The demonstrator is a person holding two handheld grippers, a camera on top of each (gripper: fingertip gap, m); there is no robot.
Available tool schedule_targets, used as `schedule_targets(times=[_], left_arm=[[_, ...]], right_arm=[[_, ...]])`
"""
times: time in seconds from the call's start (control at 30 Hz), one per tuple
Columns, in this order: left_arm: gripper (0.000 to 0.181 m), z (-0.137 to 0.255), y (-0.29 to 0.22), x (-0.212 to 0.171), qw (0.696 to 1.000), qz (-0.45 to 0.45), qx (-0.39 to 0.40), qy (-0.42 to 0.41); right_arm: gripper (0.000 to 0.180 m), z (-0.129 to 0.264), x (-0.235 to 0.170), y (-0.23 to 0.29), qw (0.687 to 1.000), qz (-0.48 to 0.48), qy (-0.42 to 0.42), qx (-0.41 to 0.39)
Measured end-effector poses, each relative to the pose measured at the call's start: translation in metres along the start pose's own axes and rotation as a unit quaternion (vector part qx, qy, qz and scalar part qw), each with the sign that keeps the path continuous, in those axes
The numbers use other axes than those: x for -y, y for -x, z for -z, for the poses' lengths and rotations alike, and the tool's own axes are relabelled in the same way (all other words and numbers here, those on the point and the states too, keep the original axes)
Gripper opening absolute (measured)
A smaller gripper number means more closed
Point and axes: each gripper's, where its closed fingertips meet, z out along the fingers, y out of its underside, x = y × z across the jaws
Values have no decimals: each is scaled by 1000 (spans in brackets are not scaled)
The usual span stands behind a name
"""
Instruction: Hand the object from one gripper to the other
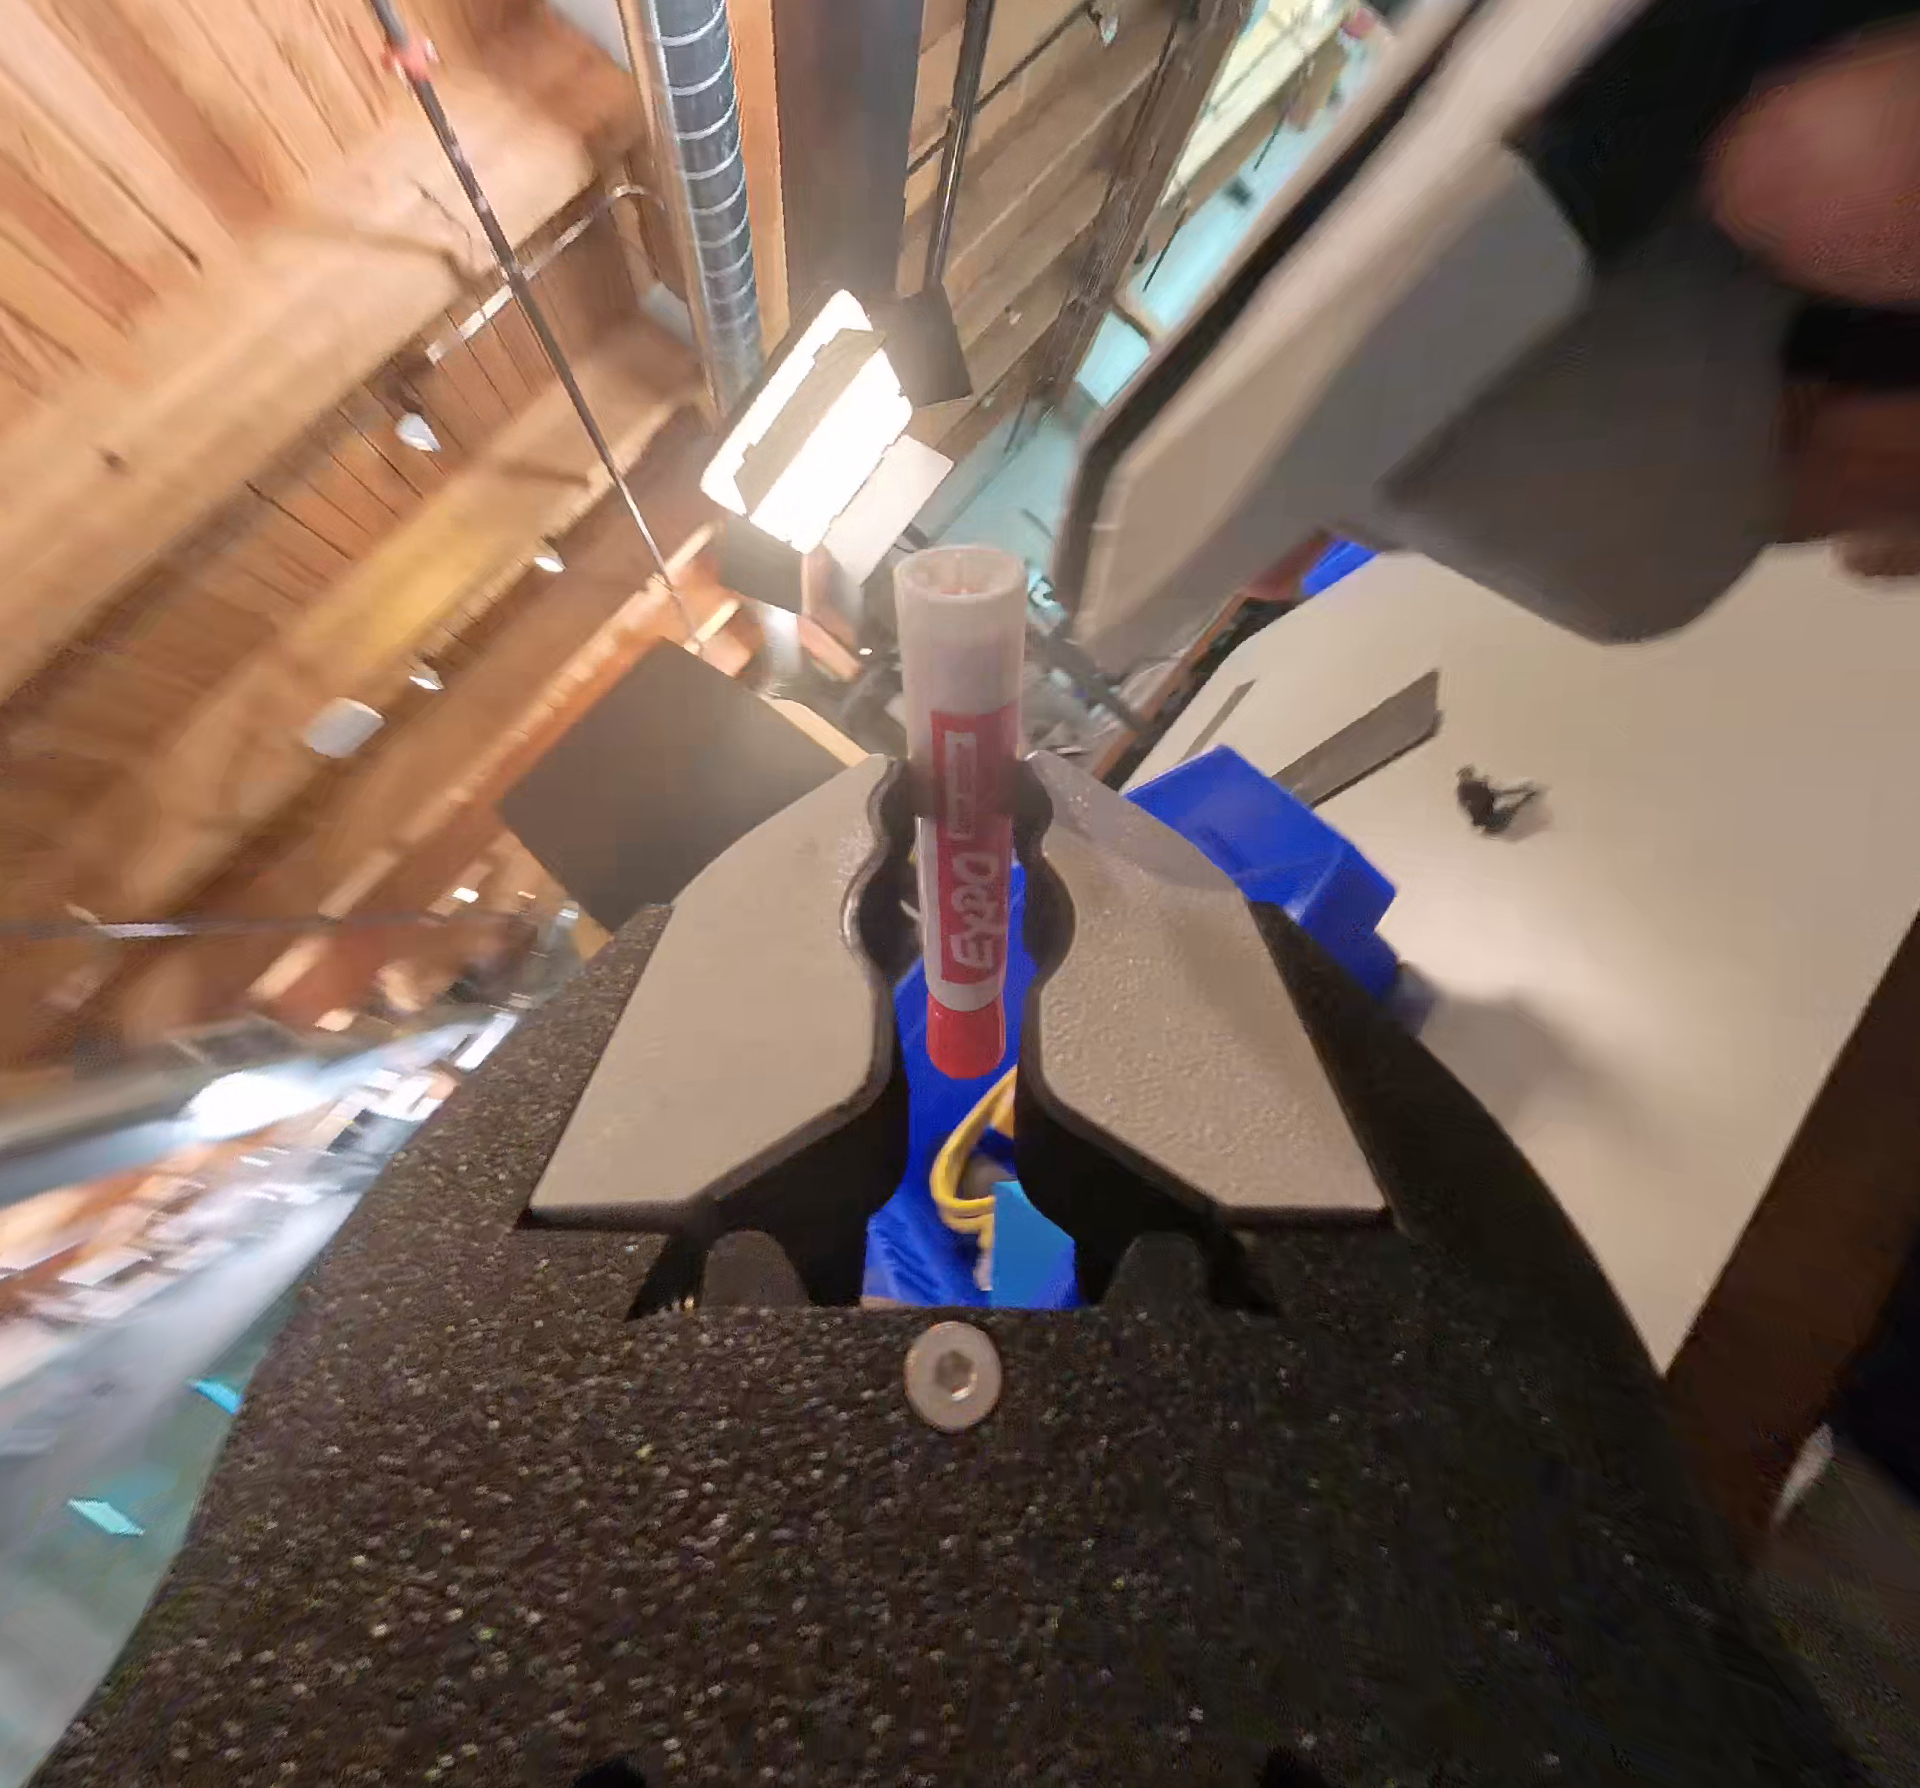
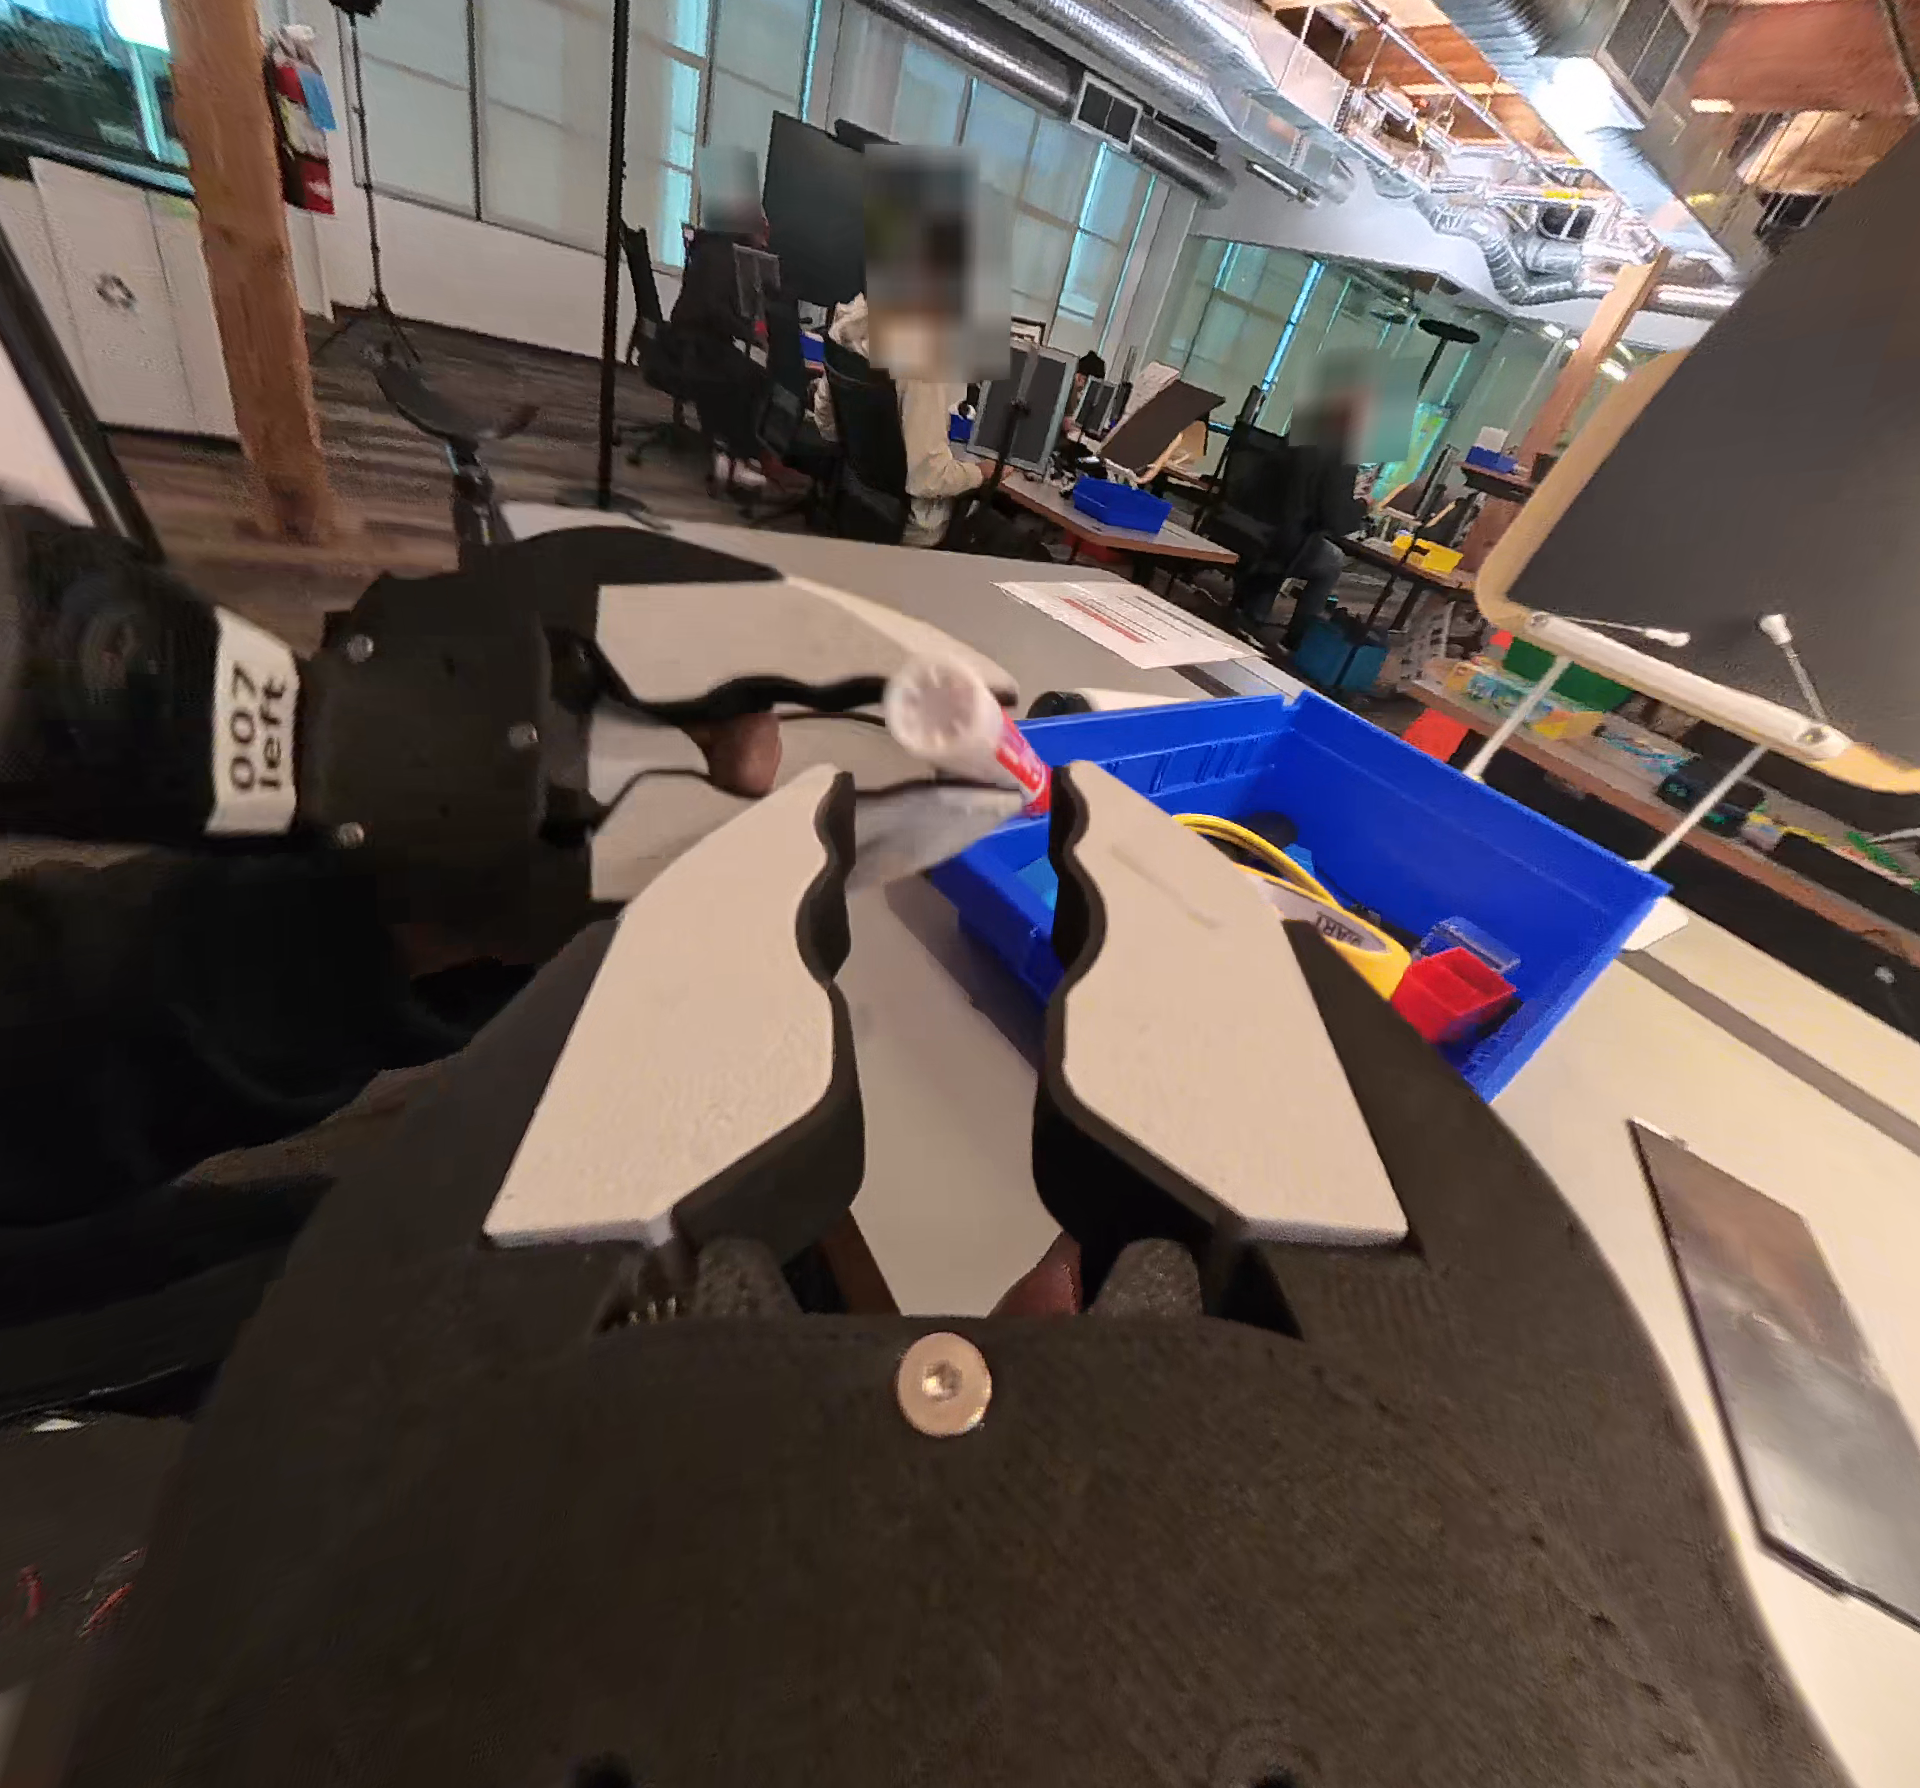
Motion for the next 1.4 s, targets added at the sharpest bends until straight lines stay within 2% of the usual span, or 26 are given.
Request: schedule_targets(times=[0.1,0.13,0.17,0.23,0.33,0.43,0.5,0.53,0.63,0.7,0.77,0.83,0.87,0.93,1.03,1.1,1.17,1.2,1.27,1.3,1.33,1.4], left_arm=[[19,-1,-14,5,998,-63,4,-6],[19,-1,-17,8,997,-75,5,-13],[19,0,-20,11,996,-87,4,-20],[19,0,-22,11,995,-94,1,-23],[21,0,-18,13,999,2,-17,-50],[39,3,7,11,982,169,-15,-80],[48,6,27,5,945,310,-19,-105],[53,6,34,2,913,389,-31,-118],[59,4,31,3,782,587,-140,-156],[59,6,22,13,696,661,-216,-179],[54,7,14,21,634,702,-262,-194],[46,6,8,26,609,717,-277,-196],[39,6,7,28,606,719,-275,-200],[35,5,7,30,600,727,-264,-203],[21,3,12,24,607,732,-233,-202],[21,2,13,18,642,712,-211,-192],[21,-1,12,11,712,661,-178,-159],[20,-2,13,8,757,619,-153,-140],[20,-3,16,-2,860,496,-84,-88],[20,-2,19,-4,900,426,-55,-69],[20,-1,21,-5,931,360,-29,-55],[19,1,24,-3,965,260,5,-39]], right_arm=[[36,-3,-5,3,998,41,39,-33],[33,-4,-9,1,996,52,54,-47],[22,-5,-13,-2,994,63,67,-59],[19,-6,-15,-4,992,78,72,-66],[19,-3,-6,-6,996,66,30,-57],[19,6,10,-14,997,39,-40,-46],[19,14,20,-15,995,10,-93,-24],[19,17,24,-15,993,-8,-116,-9],[20,21,27,-16,985,-64,-158,32],[19,21,25,-14,978,-97,-175,58],[19,20,23,-14,972,-121,-187,73],[19,19,19,-11,969,-132,-189,89],[19,16,15,-10,970,-131,-183,92],[19,10,5,-7,975,-122,-164,92],[19,2,-9,-4,981,-107,-133,88],[22,-6,-22,-10,991,-78,-90,52],[29,-11,-36,-17,999,-26,-36,10],[30,-12,-41,-21,1000,-1,-15,-8],[30,-10,-41,-28,999,26,7,-36],[30,-9,-39,-30,998,30,13,-47],[30,-7,-34,-29,998,31,12,-49],[30,-4,-18,-20,999,26,-10,-40]])
